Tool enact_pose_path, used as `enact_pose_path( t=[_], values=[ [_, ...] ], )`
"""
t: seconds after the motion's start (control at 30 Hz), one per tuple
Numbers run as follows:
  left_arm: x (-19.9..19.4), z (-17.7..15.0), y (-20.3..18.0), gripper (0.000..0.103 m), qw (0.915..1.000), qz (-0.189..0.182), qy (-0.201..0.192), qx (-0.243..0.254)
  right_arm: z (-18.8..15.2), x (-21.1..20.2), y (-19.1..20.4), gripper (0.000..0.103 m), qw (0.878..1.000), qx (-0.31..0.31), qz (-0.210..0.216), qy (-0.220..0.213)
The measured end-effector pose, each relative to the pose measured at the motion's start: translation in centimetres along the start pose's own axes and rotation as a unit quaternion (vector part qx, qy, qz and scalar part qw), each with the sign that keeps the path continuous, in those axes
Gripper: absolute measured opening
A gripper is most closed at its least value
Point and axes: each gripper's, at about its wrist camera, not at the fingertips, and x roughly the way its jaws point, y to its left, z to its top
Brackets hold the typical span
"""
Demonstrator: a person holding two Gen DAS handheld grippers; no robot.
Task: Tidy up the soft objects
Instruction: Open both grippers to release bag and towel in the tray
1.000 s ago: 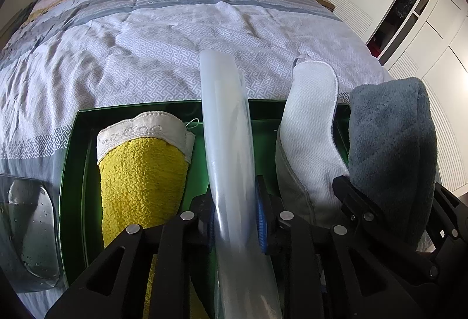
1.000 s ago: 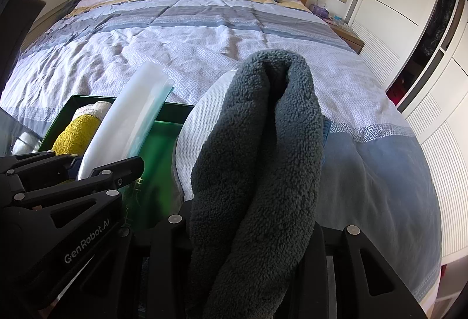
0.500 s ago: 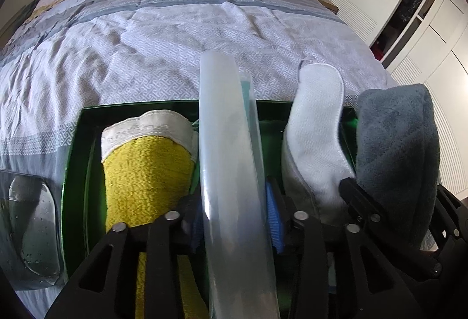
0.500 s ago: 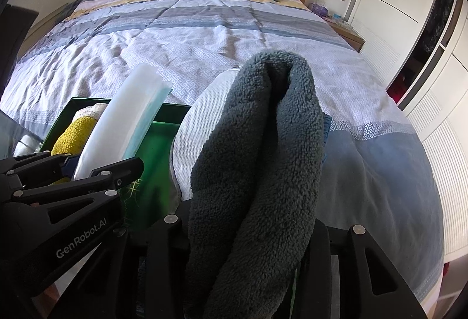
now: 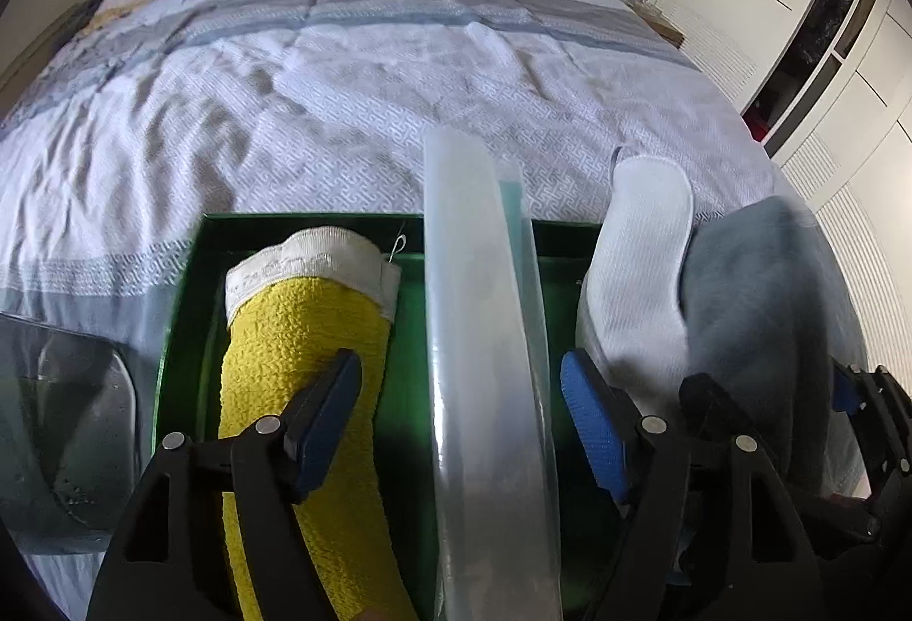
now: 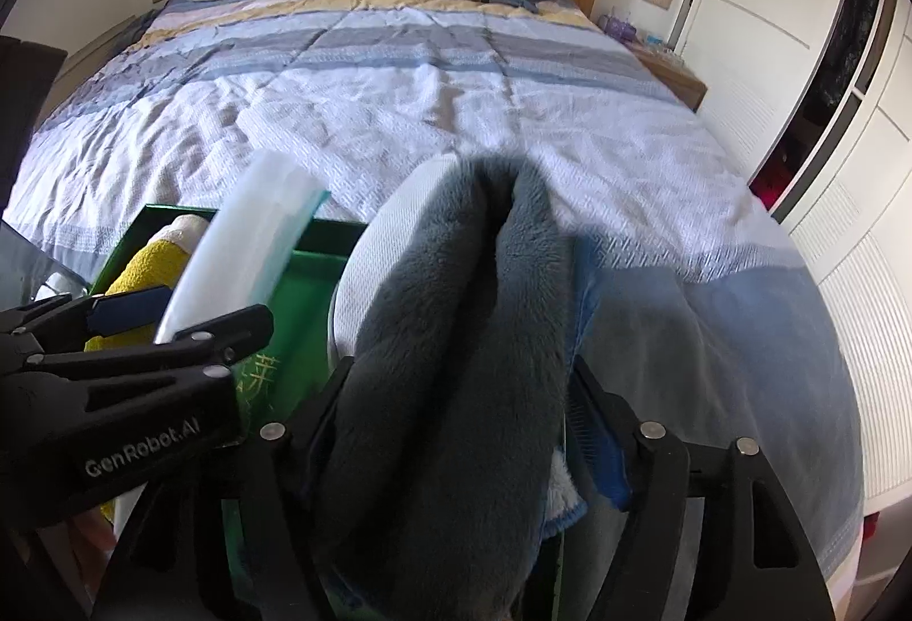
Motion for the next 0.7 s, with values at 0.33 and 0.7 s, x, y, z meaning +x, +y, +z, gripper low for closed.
enact_pose_path(
  t=[0.33,0.7],
  values=[
    [-0.5,0.1,0.6,0.074,0.9999,0.0,-0.004,-0.014,0.0,-1.0,0.5,0.078,1.0,-0.009,-0.011,-0.014],
    [-1.1,0.2,1.0,0.087,0.9996,0.001,-0.011,-0.024,-0.2,-2.4,0.4,0.088,0.999,-0.009,-0.018,-0.031]
  ],
)
